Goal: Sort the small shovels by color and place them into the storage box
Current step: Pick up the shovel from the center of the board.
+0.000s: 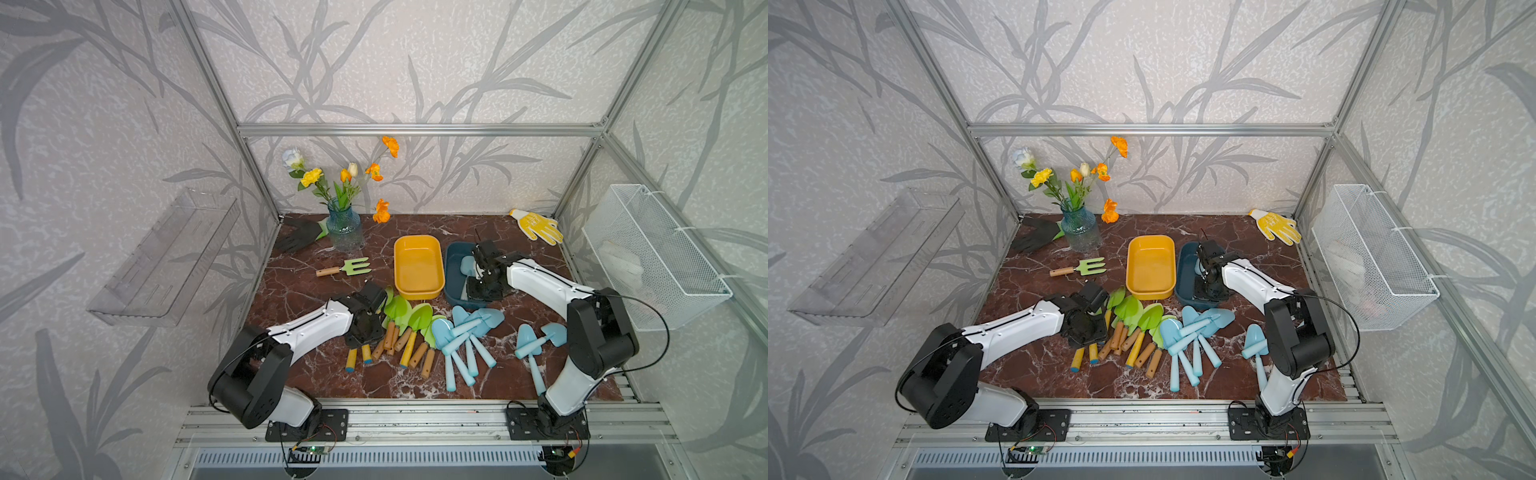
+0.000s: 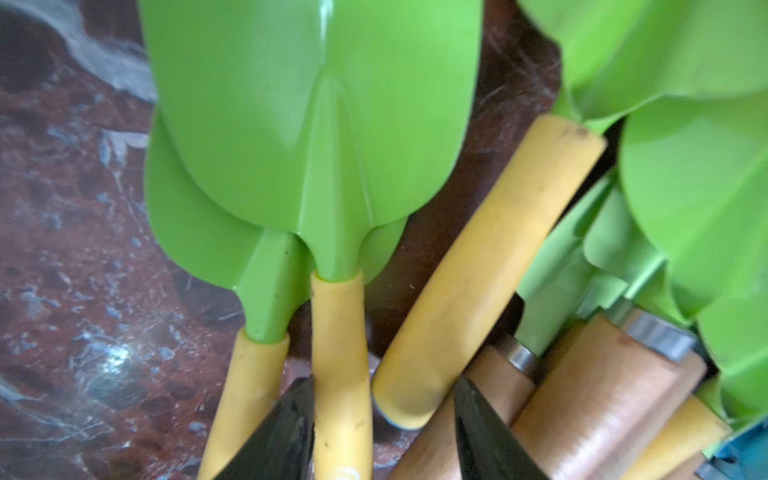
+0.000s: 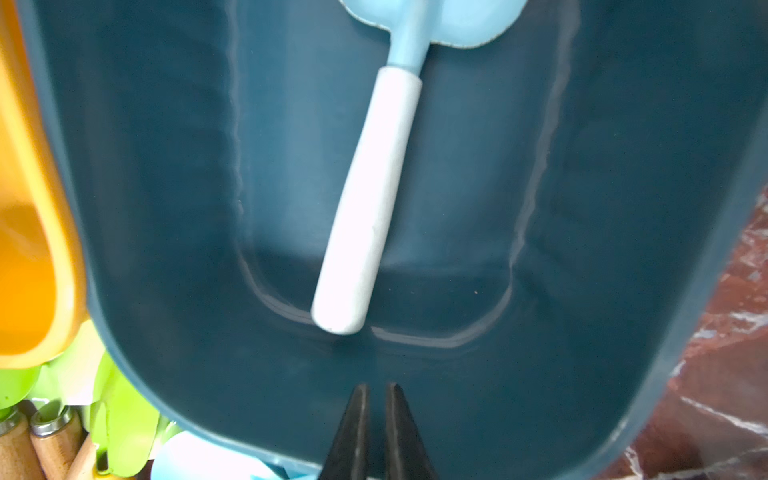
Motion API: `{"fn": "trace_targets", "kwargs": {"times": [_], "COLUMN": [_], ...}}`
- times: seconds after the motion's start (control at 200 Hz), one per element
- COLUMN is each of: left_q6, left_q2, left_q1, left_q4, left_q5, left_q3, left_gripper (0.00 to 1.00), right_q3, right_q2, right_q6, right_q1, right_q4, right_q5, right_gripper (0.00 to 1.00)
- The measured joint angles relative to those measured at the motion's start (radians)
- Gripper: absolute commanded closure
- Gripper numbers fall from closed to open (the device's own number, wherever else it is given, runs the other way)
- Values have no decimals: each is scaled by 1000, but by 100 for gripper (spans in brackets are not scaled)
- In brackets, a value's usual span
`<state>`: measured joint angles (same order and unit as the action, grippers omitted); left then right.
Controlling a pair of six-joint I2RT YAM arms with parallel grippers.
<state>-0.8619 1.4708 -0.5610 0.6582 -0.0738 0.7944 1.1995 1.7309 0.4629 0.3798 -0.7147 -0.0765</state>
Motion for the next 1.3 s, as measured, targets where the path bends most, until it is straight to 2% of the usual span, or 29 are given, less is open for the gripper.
{"fn": "trace_targets", "kwargs": {"times": [0.275, 0.67, 0.76, 0.795, 0.835, 1.085, 1.3], "left_q6": [-29, -32, -34, -37, -34, -32, -20], "left_q2": [2, -19, -28, -29, -29, -27, -20], "left_q1": [2, 2, 2, 1, 2, 1, 1], "left_q4": [17, 132, 156, 165, 174, 229, 283], "left_q5": [32, 51, 50, 50, 50, 56, 69], "left_q3": [-12, -20, -20, -20, -19, -17, 34], "left_gripper": [51, 51, 62, 71, 77, 100, 100], "right_q3": [-24, -24, -24, -24, -24, -24, -22], "right_q2": [0, 0, 0, 0, 0, 0, 0], "right_q6": [0, 0, 0, 0, 0, 0, 0], "right_q1": [0, 0, 0, 0, 0, 0, 0], "right_q4": [4, 5, 5, 5, 5, 4, 2], "right_q5": [0, -3, -4, -4, -4, -4, -7], "right_gripper": [89, 88, 88, 88, 88, 88, 88]}}
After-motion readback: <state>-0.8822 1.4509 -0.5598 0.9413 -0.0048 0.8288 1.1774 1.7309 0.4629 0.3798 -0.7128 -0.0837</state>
